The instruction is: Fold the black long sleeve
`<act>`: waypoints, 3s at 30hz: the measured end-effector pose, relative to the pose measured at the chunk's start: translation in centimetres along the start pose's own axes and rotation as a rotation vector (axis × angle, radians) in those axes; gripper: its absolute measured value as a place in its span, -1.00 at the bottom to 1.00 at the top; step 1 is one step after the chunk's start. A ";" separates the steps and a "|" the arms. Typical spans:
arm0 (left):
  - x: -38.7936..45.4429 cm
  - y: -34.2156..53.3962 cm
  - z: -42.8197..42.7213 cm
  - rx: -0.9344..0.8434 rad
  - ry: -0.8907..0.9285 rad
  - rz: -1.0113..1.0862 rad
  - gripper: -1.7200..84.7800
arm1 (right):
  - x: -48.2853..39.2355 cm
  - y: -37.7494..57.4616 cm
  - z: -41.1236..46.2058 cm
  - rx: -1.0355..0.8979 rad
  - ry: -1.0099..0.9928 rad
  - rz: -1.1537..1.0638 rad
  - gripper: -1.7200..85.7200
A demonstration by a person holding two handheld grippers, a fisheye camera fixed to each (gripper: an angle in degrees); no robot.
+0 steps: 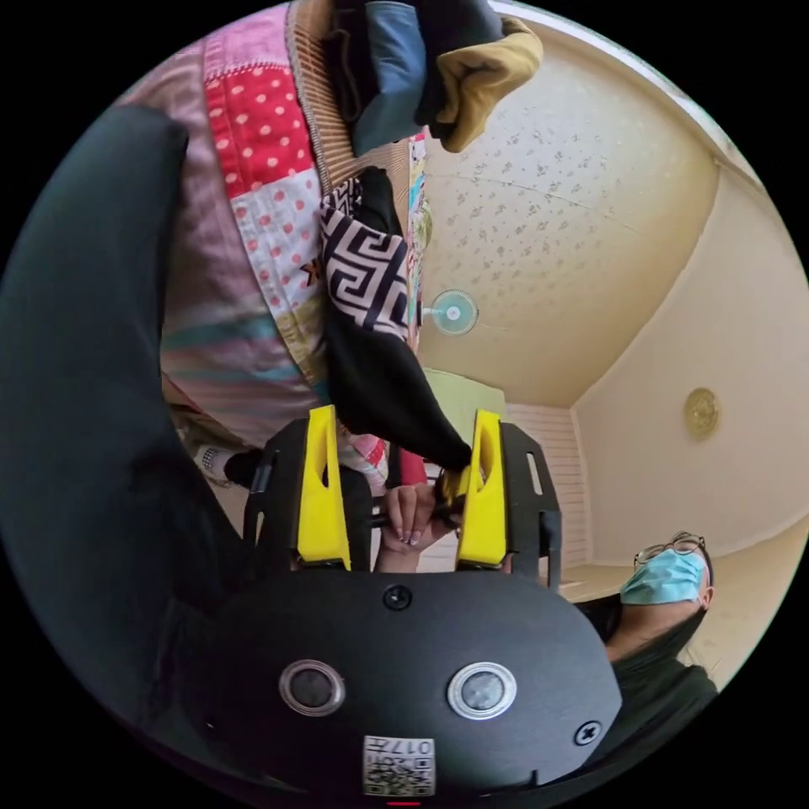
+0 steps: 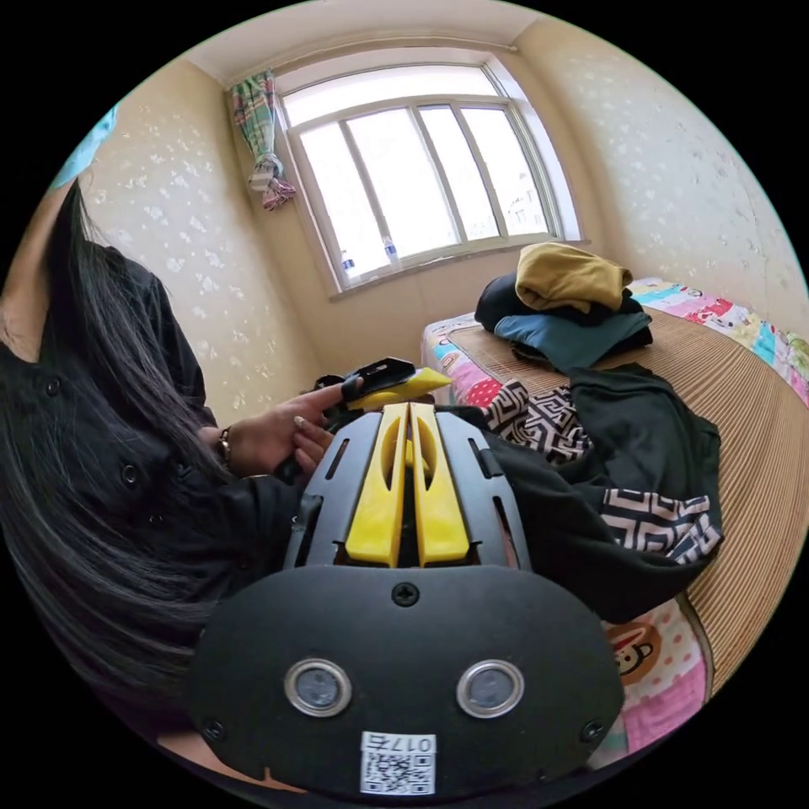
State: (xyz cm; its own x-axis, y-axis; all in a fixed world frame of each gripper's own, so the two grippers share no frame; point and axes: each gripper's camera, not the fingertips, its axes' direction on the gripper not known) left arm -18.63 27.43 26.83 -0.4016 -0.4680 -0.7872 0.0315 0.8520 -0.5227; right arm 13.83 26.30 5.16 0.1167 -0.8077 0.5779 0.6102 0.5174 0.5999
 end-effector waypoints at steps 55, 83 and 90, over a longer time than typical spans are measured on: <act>35.2 -1.2 20.8 -0.790 0.889 0.896 -0.98 | 13.3 6.0 -22.2 0.452 -0.472 0.205 -0.93; 21.6 -5.9 17.8 -0.254 0.090 1.250 -0.98 | -15.1 -15.9 -48.0 0.742 0.856 -0.097 -0.95; 14.3 -17.8 25.1 -0.215 -0.125 1.099 -0.98 | -3.4 -20.7 -48.2 0.566 0.793 0.183 -0.94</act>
State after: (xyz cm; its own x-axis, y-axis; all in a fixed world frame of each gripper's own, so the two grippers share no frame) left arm -1.97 -0.32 16.72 -0.1581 0.5515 -0.8191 0.1489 0.8333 0.5324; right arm 38.54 4.74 -35.89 0.7885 -0.5505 0.2744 0.0900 0.5445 0.8339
